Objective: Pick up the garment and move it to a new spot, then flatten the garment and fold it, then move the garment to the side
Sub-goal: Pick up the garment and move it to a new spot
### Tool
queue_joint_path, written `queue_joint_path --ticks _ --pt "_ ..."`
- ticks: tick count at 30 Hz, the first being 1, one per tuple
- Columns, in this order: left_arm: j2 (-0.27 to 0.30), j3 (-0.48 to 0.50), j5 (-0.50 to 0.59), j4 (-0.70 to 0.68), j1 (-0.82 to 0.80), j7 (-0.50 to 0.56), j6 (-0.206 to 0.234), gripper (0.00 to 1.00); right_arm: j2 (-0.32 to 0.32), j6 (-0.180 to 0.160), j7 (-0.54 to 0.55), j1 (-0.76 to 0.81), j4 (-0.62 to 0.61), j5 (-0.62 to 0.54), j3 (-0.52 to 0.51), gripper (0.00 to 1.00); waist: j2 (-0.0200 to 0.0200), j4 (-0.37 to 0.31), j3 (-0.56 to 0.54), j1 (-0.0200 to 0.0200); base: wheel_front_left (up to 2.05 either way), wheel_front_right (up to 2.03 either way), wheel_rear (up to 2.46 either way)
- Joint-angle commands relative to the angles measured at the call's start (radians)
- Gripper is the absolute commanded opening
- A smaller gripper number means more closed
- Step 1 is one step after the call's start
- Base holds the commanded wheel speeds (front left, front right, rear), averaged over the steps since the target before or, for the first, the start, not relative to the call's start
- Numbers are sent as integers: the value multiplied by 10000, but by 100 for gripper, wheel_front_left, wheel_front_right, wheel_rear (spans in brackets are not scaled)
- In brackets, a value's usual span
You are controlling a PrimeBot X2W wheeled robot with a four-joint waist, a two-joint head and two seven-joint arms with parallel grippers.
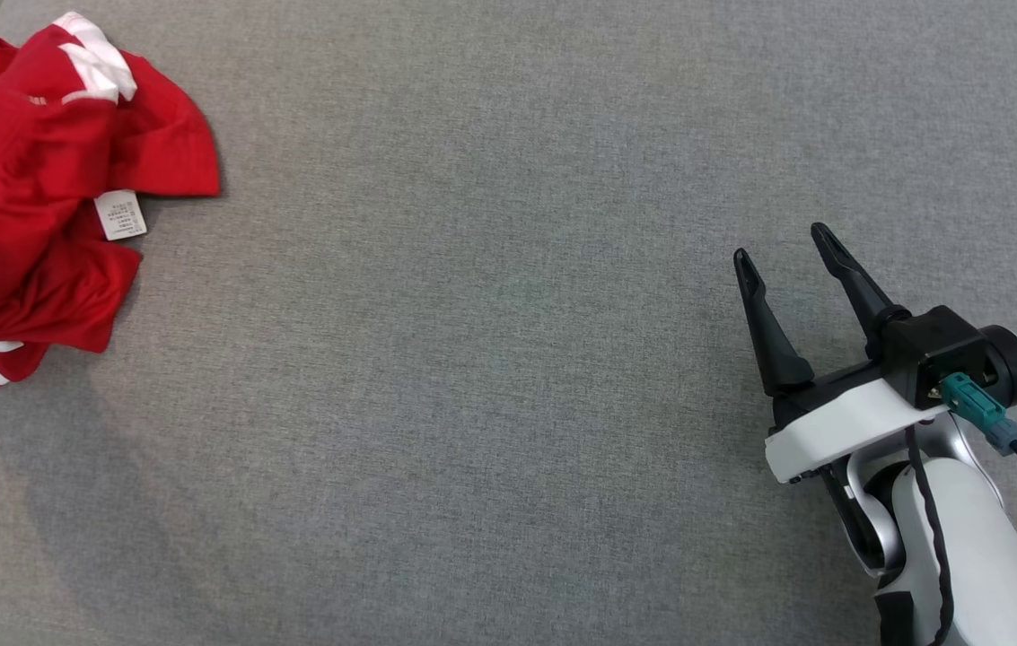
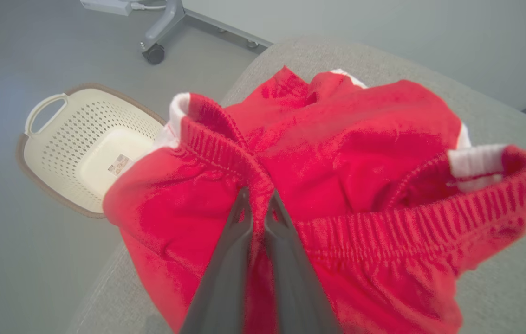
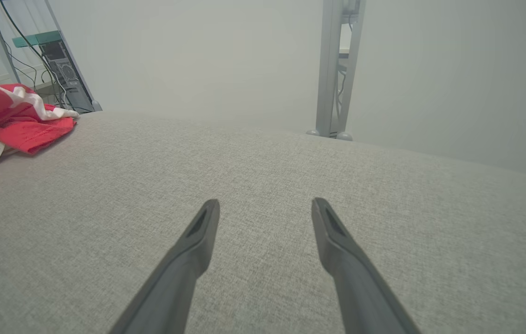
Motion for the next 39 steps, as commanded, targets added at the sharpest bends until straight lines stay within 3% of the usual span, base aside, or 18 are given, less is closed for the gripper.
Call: queue_joint_path --ticks 1,10,19,24,30,37,39 --pt "144 -25 121 -56 -252 -369 85 0 -62 -3 40 -83 -40 -69 -25 100 0 54 -49 0 0 0 0" --pt "181 -311 644 -623 -827 -2759 444 0 -62 -3 -97 198 29 42 -236 100 0 314 -786 0 0 0 0" --pt "-78 -1098 1336 -2180 -905 -4076 240 0 -61 -3 -302 577 92 327 -548 100 0 229 -1864 0 0 0 0" --pt "-609 -1620 1493 -3932 -162 -4064 171 0 -58 -3 -374 760 58 402 -794 100 0 42 -2272 0 0 0 0" --pt "-1358 -2343 1495 -6589 1474 -3274 490 0 -61 -3 -421 910 -19 480 -1106 100 0 -350 -2444 0 0 0 0" --pt "-2542 -3172 1128 -8729 3136 -2640 765 0 -61 -3 -419 770 -165 416 -1435 100 0 -878 -2237 0 0 0 0" --pt "-3192 -3692 992 -9200 3658 -2536 783 0 -60 -3 -421 717 -212 443 -1527 100 0 -1165 -2142 0 0 0 0"
